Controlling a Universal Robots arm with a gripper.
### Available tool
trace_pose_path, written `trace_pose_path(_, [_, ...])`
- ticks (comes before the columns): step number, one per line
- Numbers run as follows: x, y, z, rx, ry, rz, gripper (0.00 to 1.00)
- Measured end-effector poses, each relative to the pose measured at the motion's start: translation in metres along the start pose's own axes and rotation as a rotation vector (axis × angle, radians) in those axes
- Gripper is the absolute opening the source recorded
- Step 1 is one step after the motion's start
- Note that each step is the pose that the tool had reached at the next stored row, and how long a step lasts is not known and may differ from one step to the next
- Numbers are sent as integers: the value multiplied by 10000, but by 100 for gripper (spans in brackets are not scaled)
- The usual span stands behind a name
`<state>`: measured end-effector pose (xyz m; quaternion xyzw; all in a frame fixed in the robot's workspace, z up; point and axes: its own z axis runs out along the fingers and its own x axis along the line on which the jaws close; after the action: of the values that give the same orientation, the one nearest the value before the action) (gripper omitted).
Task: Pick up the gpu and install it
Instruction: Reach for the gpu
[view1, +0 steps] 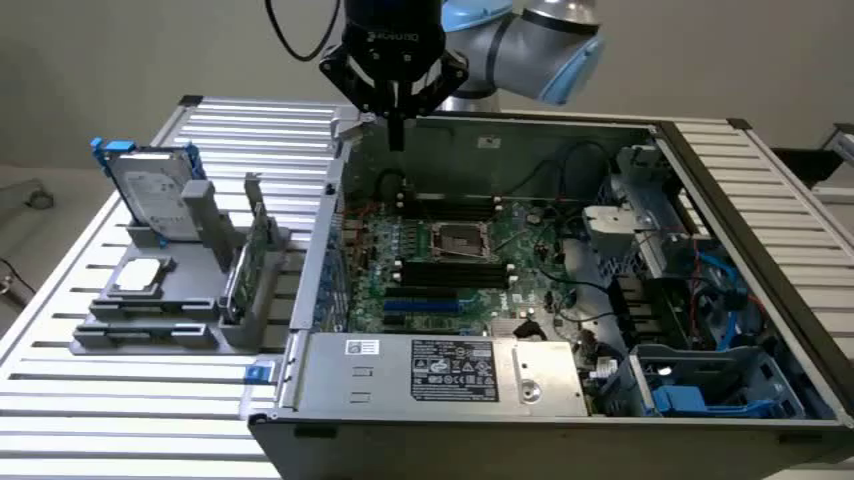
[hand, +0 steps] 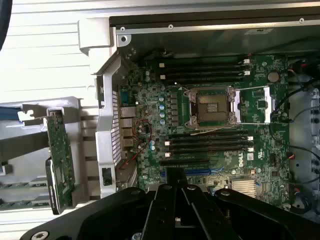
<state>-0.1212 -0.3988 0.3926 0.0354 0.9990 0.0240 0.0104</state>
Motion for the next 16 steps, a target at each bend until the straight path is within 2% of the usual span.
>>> trace_pose_path(10, [6, 0, 0, 0, -1, 2, 11])
trace_pose_path(12, [87, -1, 0, 3, 16, 1, 11])
trace_pose_path(16, [268, -2, 9, 6, 92, 5, 11])
